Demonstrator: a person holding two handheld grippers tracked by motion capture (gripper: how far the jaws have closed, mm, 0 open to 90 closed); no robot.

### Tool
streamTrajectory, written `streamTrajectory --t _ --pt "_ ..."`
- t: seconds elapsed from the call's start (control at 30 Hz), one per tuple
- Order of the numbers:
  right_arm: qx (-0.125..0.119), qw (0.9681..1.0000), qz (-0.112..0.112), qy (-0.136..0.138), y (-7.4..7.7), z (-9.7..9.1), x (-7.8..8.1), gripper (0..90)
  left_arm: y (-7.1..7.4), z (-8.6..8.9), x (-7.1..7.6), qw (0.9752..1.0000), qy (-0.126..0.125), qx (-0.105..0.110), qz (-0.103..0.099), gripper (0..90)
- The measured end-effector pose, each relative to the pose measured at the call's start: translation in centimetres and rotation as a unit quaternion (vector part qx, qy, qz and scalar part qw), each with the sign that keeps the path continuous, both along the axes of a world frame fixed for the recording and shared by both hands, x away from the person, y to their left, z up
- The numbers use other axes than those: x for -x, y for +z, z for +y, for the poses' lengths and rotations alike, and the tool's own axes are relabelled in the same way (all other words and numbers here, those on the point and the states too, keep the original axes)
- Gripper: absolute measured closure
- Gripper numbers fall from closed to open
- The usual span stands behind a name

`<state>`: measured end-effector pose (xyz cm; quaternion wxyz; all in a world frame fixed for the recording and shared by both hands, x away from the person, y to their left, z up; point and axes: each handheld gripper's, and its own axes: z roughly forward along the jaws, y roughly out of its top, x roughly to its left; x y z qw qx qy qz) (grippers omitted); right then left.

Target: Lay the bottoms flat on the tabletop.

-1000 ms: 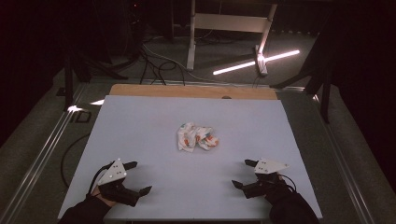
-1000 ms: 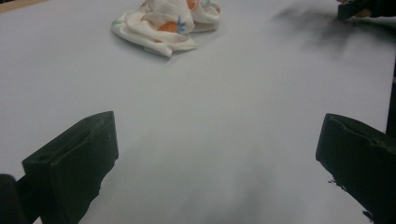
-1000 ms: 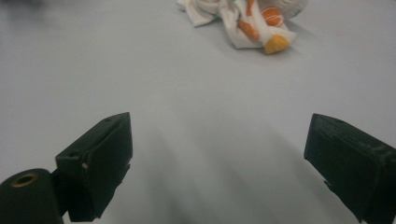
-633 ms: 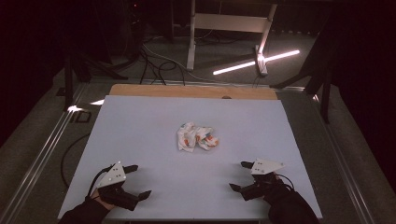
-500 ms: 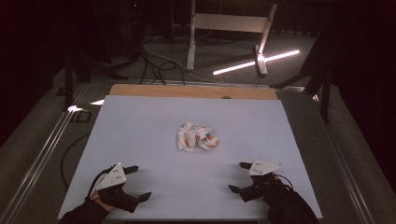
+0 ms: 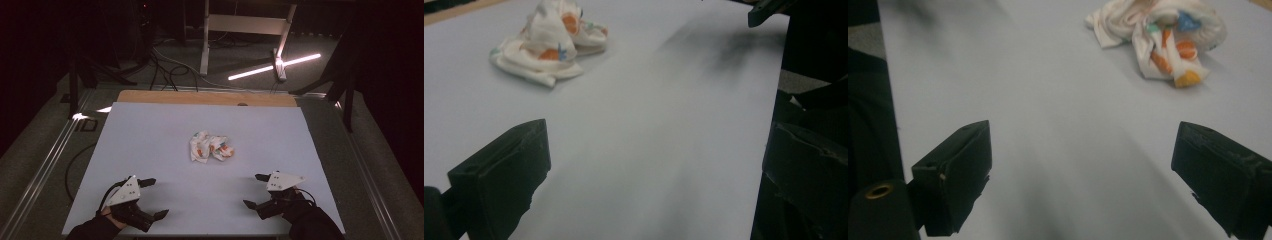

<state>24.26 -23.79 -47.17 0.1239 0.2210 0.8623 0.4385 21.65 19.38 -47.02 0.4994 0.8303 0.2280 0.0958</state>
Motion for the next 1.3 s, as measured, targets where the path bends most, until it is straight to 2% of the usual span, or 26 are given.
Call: streamTrajectory --t 0.07,0.17,0.23,0.37,0.5,0.57,0.67,0.97,1.3 --pt "-0.003 1.0000 -0.008 -0.002 0.7 -0.1 -0.1 9.7 0.5 -0.3 -0.3 1.0000 -0.005 0.004 -0.004 0.0" --pt "-0.026 0.9996 -0.013 -0.002 1.8 -0.3 -0.5 9.7 1.3 -0.7 -0.7 0.9998 -0.013 0.007 -0.010 0.0" --pt "-0.026 0.9992 -0.030 -0.004 2.5 -0.2 -0.7 9.7 1.9 -1.0 -1.0 0.9997 -0.016 0.006 -0.015 0.0" --pt "-0.045 0.9984 -0.034 -0.001 3.7 0.1 -1.5 9.7 2.6 -1.5 -1.9 0.9996 -0.017 0.012 -0.018 0.0" --pt "-0.046 0.9980 -0.044 -0.003 4.2 0.8 -2.4 9.7 2.9 -2.0 -3.1 0.9996 -0.013 0.007 -0.023 0.0" --pt "-0.046 0.9979 -0.045 -0.002 4.3 1.0 -2.6 9.8 2.9 -2.1 -3.4 0.9997 -0.012 0.007 -0.021 0.0" --pt "-0.046 0.9973 -0.057 -0.001 4.8 1.9 -3.6 9.8 2.8 -2.7 -4.6 0.9998 -0.009 0.001 -0.016 0.0" --pt "-0.050 0.9957 -0.074 -0.024 5.0 3.2 -5.8 9.8 2.6 -3.5 -6.8 0.9999 0.008 -0.006 -0.008 0.0" --pt "-0.045 0.9955 -0.062 -0.055 4.2 3.9 -8.0 9.9 2.2 -4.6 -8.7 0.9992 0.035 -0.013 -0.013 0.0"
